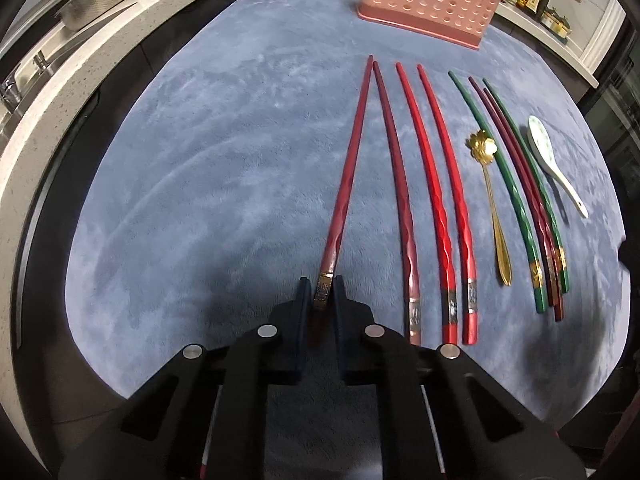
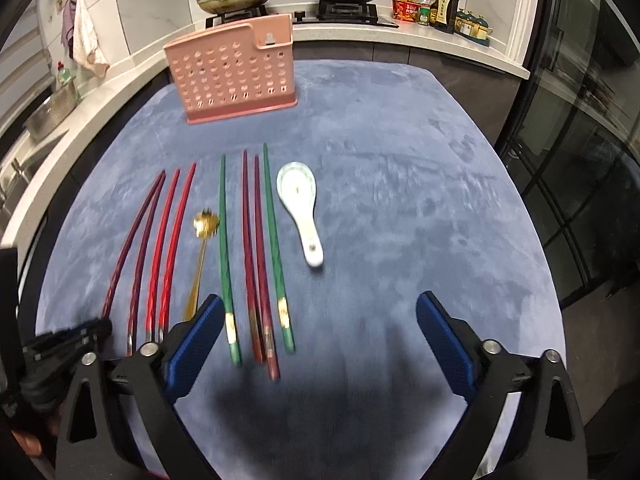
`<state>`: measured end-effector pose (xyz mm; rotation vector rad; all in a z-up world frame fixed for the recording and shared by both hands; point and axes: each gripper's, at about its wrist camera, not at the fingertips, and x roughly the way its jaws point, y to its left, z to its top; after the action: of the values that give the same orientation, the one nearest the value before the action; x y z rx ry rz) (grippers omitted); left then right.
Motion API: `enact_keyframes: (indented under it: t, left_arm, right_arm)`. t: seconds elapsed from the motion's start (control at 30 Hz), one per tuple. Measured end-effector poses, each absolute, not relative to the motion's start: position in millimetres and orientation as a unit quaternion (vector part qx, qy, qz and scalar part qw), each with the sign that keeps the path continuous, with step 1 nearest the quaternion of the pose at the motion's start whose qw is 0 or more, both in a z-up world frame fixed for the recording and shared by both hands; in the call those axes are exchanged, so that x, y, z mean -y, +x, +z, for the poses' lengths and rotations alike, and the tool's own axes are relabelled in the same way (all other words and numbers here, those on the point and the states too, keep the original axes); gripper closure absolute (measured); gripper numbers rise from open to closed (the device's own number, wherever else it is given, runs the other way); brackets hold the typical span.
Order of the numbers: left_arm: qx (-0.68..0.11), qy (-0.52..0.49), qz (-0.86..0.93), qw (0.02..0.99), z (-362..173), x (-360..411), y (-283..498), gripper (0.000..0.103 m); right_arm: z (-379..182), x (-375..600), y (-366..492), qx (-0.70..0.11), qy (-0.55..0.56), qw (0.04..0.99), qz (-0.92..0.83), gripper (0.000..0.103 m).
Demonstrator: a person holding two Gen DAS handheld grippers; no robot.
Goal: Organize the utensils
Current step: 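Grasp a dark-red chopstick with the left tool while the right tool grasps the white spoon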
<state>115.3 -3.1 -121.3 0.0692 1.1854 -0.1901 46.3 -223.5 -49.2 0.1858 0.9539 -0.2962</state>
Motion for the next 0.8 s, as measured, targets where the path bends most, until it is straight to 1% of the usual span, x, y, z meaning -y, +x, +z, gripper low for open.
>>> enact_keyframes:
  t: [0.07, 0.13, 0.17, 0.23, 0.27, 0.33, 0.37, 0.43, 0.67, 0.73, 0.8]
  left_arm:
    - [-0.555, 0.039, -0.089, 0.826, -121, 5, 117, 0.093]
    - [-0.552, 0.044, -0.089, 0.828, -121, 7, 119, 0.094]
    - [-0.552, 0.045, -0.088, 0.828, -122, 8, 120, 0.094]
    - [-0.553, 0.041, -0.087, 0.828, -122, 7, 123, 0.094]
    - [-0.553, 0.041, -0.087, 0.827, -122, 7, 124, 0.094]
    - [-0.554, 0.043, -0.086, 0.827, -122, 8, 125, 0.094]
    - [-0.553, 0.045, -0.085, 0.827, -123, 9, 125, 0.094]
    - [-0.552, 0.047, -0.085, 0.828, -123, 9, 123, 0.094]
    - [-0.550, 0.046, -0.085, 0.830, -123, 9, 125, 0.094]
    - [-0.549, 0.047, -0.085, 0.830, -123, 9, 125, 0.094]
    - [-0.548, 0.045, -0.085, 0.831, -123, 8, 125, 0.094]
  right_arm:
    - [-50, 232, 57, -0.456, 0.103, 0.873, -0.137, 0.018]
    - [-51, 240, 67, -0.452, 0.122, 0.874, -0.129, 0.026]
    - [-53, 244, 72, -0.452, 0.130, 0.873, -0.127, 0.028]
    - [-57, 251, 82, -0.452, 0.144, 0.872, -0.121, 0.038]
    - [-60, 254, 86, -0.453, 0.150, 0.871, -0.117, 0.040]
    - [-67, 259, 94, -0.458, 0.160, 0.868, -0.107, 0.050]
    - [-70, 260, 97, -0.461, 0.164, 0.866, -0.103, 0.053]
    - [-77, 262, 102, -0.466, 0.169, 0.863, -0.094, 0.062]
    - [-95, 265, 109, -0.479, 0.183, 0.855, -0.081, 0.080]
    - [-98, 265, 110, -0.480, 0.187, 0.854, -0.077, 0.087]
    - [-101, 264, 111, -0.481, 0.188, 0.853, -0.075, 0.088]
